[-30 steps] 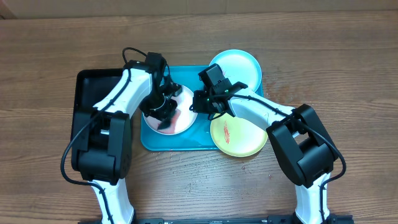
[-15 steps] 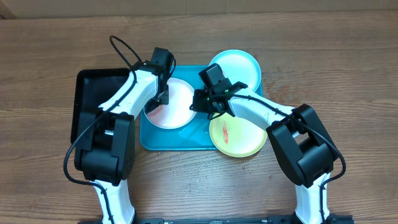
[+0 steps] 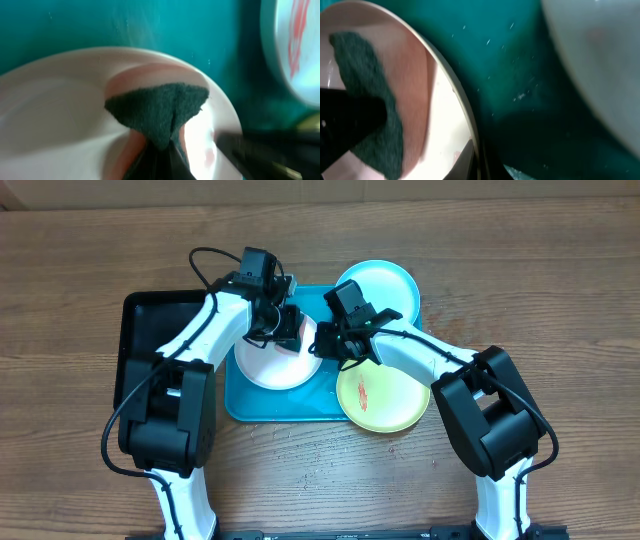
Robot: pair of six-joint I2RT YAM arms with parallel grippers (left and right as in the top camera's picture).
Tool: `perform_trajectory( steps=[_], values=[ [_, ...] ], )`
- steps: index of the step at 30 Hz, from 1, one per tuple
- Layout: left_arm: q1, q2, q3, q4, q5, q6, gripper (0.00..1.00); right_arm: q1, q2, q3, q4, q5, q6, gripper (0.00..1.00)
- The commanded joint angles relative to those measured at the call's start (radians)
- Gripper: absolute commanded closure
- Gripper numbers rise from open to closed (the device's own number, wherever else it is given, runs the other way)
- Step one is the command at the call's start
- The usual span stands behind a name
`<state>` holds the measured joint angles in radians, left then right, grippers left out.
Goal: Clean dirty plates on tray and stack at the side
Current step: 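Scrub the white plate with the sponge held in the left gripper, then lift the white plate with the right gripper and carry it right of the tray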
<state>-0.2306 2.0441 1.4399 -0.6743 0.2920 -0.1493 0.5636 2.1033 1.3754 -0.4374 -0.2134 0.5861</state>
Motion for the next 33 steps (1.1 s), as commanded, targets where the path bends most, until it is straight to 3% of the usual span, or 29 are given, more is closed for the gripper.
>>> perform_trajectory(
  steps=[1, 7, 13, 25, 33],
  values=[
    [0.063, 0.003, 0.105, -0.117, 0.074, 0.064, 0.96, 0.007, 0.014, 0.007, -0.034, -0.014, -0.014, 0.96],
    [0.176, 0.003, 0.392, -0.394, 0.051, 0.064, 0.96, 0.007, 0.002, 0.015, -0.093, -0.016, -0.018, 0.96],
    [0.214, 0.003, 0.512, -0.512, -0.092, 0.056, 0.96, 0.013, -0.076, 0.062, -0.184, 0.065, -0.067, 0.96],
    [0.212, 0.004, 0.509, -0.518, -0.144, 0.022, 0.96, 0.121, -0.322, 0.117, -0.330, 0.701, -0.123, 0.96],
    [0.212, 0.004, 0.507, -0.520, -0.146, 0.021, 0.96, 0.242, -0.360, 0.117, -0.369, 1.181, -0.123, 0.96]
  ],
)
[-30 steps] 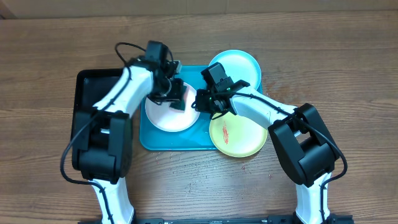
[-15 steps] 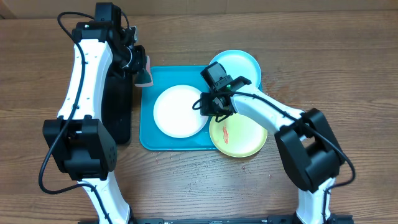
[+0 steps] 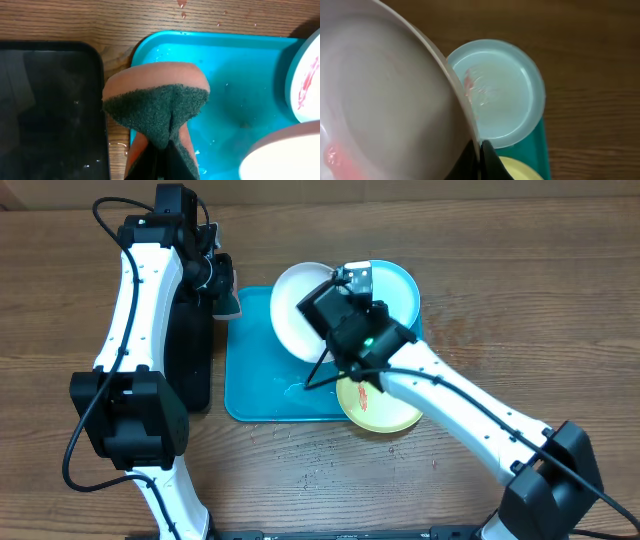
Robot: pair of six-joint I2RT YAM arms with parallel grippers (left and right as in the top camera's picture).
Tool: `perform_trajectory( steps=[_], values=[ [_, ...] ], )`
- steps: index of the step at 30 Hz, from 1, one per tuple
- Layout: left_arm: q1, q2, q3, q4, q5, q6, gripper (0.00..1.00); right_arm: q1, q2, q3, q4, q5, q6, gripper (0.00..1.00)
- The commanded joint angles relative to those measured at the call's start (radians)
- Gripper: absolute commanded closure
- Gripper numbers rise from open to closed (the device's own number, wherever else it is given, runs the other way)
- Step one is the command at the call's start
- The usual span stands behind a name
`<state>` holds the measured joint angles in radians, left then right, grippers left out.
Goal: Clean dirty plates on tray and stack at the side
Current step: 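Lift the white plate with the right gripper and carry it right of the tray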
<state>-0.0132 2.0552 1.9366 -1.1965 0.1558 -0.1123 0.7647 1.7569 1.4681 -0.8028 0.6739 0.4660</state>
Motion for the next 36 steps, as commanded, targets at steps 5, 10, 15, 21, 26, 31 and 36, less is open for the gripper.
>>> perform_trajectory(
  steps=[5, 10, 15, 21, 26, 31, 36],
  values=[
    [-0.008, -0.007, 0.011, 0.002, -0.010, -0.016, 0.96, 0.124, -0.014, 0.024, -0.006, 0.534, -0.003, 0.96],
    [-0.008, -0.007, 0.011, 0.004, -0.010, -0.015, 0.96, 0.187, -0.014, 0.024, 0.011, 0.690, -0.003, 0.97],
    [-0.008, -0.007, 0.011, 0.004, -0.010, -0.015, 0.96, 0.217, -0.014, 0.024, 0.011, 0.740, -0.003, 0.96],
    [-0.008, -0.007, 0.011, 0.003, -0.010, -0.015, 0.96, 0.217, -0.014, 0.024, 0.011, 0.702, -0.002, 0.96],
    [-0.008, -0.007, 0.011, 0.003, -0.010, -0.017, 0.96, 0.193, -0.014, 0.024, -0.032, 0.364, 0.011, 0.96],
    [-0.008, -0.007, 0.009, 0.000, -0.010, -0.027, 0.96, 0.069, -0.015, 0.024, -0.079, -0.096, 0.110, 0.96],
    [-0.009, -0.007, 0.006, -0.002, -0.010, -0.027, 0.96, -0.176, -0.041, 0.024, -0.089, -0.502, 0.088, 0.96]
  ],
)
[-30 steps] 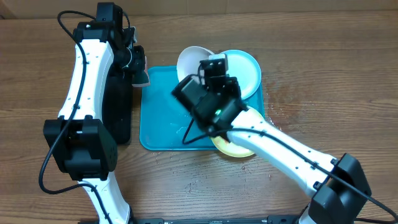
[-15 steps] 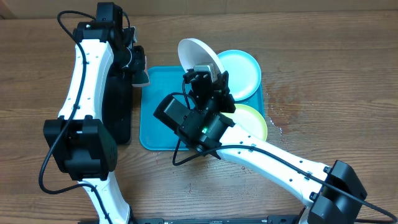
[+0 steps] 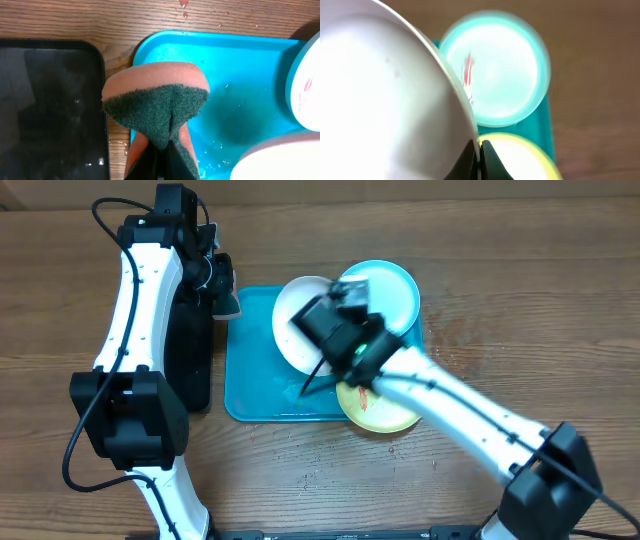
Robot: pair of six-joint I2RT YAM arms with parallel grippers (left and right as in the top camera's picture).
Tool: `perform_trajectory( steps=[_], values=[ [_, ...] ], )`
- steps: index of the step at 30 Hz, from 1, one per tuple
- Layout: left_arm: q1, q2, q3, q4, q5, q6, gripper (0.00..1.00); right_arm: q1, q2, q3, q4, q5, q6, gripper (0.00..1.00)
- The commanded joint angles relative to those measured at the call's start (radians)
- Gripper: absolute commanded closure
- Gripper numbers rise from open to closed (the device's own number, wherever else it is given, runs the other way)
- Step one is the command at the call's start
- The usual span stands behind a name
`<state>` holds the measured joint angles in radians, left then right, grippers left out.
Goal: Clean dirty plates on tray and stack at the side
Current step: 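Lift the white plate with the right gripper and carry it right of the tray, then lower the white plate onto the table and release it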
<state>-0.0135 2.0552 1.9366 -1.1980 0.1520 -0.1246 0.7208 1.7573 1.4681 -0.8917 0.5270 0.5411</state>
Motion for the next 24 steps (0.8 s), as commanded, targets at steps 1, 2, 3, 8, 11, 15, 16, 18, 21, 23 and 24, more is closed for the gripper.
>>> perform_trajectory(
  steps=[1, 2, 3, 8, 11, 15, 16, 18, 21, 23, 24],
  values=[
    [-0.009, -0.007, 0.004, 0.000, -0.006, -0.014, 0.96, -0.197, -0.048, 0.024, 0.000, -0.446, -0.005, 0.96],
    [-0.010, -0.007, 0.003, 0.000, -0.006, -0.014, 0.96, -0.258, -0.052, 0.024, -0.002, -0.526, -0.025, 0.96],
    [-0.011, -0.007, 0.001, 0.000, -0.006, -0.014, 0.96, -0.331, -0.054, 0.024, -0.010, -0.605, -0.040, 0.96],
    [-0.014, -0.007, -0.021, 0.010, -0.006, -0.014, 0.96, -0.668, -0.053, 0.024, -0.123, -0.732, -0.092, 0.96],
    [-0.014, -0.007, -0.045, 0.030, -0.006, -0.014, 0.96, -0.827, -0.046, 0.023, -0.183, -0.694, -0.131, 0.96],
    [-0.014, -0.007, -0.066, 0.050, -0.011, -0.014, 0.96, -0.971, -0.044, -0.023, -0.190, -0.631, -0.132, 0.96],
    [-0.014, -0.007, -0.066, 0.051, -0.020, -0.014, 0.96, -0.998, -0.044, -0.049, -0.178, -0.630, -0.134, 0.96],
    [-0.015, -0.007, -0.066, 0.051, -0.039, -0.015, 0.96, -1.030, -0.044, -0.096, -0.150, -0.629, -0.134, 0.96],
    [-0.019, -0.007, -0.066, 0.052, -0.041, -0.014, 0.96, -1.061, -0.044, -0.185, -0.085, -0.629, -0.134, 0.96],
    [-0.023, -0.007, -0.066, 0.051, -0.051, -0.014, 0.96, -1.069, -0.044, -0.247, -0.040, -0.628, -0.130, 0.96],
    [-0.026, -0.007, -0.066, 0.050, -0.061, -0.014, 0.96, -1.070, -0.044, -0.275, -0.014, -0.629, -0.130, 0.96]
  ],
)
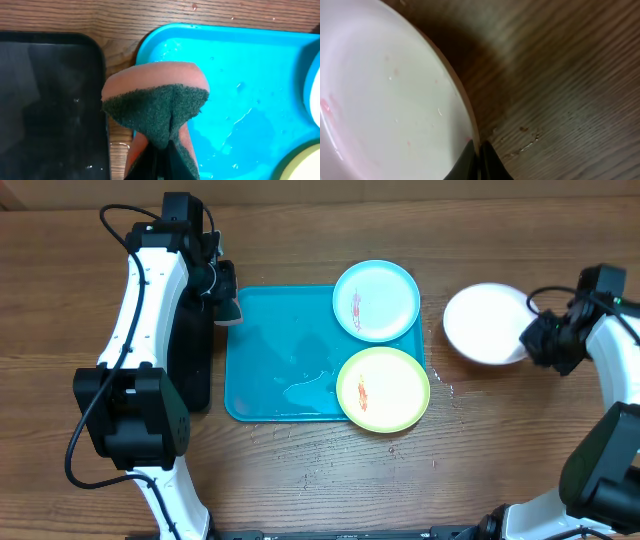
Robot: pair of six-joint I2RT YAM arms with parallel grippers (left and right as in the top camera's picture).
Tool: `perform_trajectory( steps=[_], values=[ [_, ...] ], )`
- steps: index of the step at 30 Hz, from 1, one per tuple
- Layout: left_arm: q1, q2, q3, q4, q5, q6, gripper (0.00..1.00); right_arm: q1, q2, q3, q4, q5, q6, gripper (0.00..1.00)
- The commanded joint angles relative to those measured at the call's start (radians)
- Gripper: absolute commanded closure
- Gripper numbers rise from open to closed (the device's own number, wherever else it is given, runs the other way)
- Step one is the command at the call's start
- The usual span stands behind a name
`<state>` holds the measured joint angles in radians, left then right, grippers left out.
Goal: Clean dirty plates on tray and stack at the side
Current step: 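Lower the white plate onto the table and release it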
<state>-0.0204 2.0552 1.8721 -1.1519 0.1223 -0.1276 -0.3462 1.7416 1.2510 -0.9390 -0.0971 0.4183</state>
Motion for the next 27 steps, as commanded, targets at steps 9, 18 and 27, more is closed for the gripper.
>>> perform_trajectory(
  steps=[9, 18, 27],
  values=[
    [-0.057, -0.007, -0.001, 0.016, -0.060, -0.011, 0.96, -0.003, -0.028, -0.188, 0.204, -0.021, -0.004, 0.52],
    [-0.092, -0.007, -0.001, 0.027, -0.060, -0.011, 0.96, 0.020, -0.076, -0.017, -0.010, -0.286, -0.135, 0.44],
    [-0.099, -0.007, -0.001, 0.031, -0.060, -0.011, 0.96, 0.237, -0.092, -0.075, -0.116, -0.285, -0.286, 0.46]
  ],
)
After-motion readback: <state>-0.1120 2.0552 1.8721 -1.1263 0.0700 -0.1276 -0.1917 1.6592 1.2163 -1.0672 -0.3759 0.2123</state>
